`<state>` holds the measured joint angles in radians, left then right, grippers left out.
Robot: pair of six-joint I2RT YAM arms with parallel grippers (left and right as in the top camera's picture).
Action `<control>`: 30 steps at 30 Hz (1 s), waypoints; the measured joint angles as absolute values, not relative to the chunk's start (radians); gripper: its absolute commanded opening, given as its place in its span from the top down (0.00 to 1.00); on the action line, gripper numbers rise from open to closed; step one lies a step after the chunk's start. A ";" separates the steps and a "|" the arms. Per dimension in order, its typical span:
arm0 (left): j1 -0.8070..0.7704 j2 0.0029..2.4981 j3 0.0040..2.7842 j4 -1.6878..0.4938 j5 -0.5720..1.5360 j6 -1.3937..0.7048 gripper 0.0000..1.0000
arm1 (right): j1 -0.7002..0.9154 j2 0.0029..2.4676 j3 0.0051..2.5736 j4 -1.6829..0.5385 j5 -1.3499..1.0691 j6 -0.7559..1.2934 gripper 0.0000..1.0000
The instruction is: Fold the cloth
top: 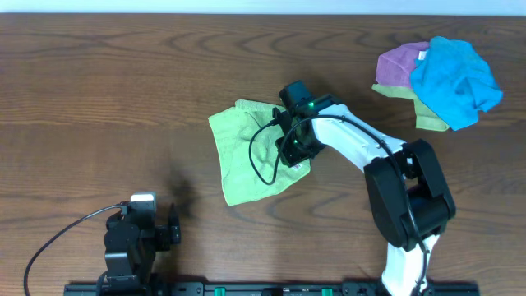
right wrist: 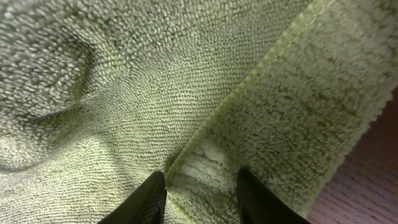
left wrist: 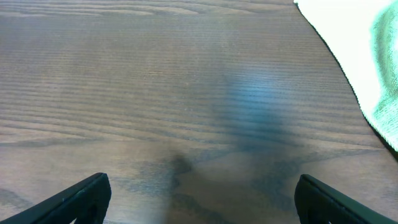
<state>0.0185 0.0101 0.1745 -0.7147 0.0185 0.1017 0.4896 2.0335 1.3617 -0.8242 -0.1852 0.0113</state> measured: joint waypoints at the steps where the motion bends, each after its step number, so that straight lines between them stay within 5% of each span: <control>1: 0.019 0.010 0.175 -0.715 0.019 0.102 0.05 | 0.490 2.034 1.362 -0.824 -0.184 0.010 0.73; 5: 0.019 0.010 0.175 -0.715 0.019 0.102 0.05 | 0.490 2.034 1.362 -0.822 -0.181 0.008 0.99; 14: 0.019 0.010 0.175 -0.715 0.019 0.102 0.05 | 0.490 2.034 1.362 -0.843 -0.152 0.015 0.99; 15: 0.019 0.010 0.175 -0.715 0.019 0.102 0.05 | 0.490 2.033 1.362 -0.849 -0.151 0.016 0.91; 17: 0.019 0.010 0.175 -0.715 0.019 0.102 0.05 | 0.490 2.032 1.362 -0.860 -0.146 0.028 0.54; 18: 0.019 0.010 0.175 -0.715 0.019 0.102 0.05 | 0.490 2.028 1.362 -0.870 -0.145 0.025 0.51; 30: 0.019 0.010 0.175 -0.715 0.019 0.102 0.05 | 0.541 2.015 1.362 -0.842 -0.128 0.026 0.50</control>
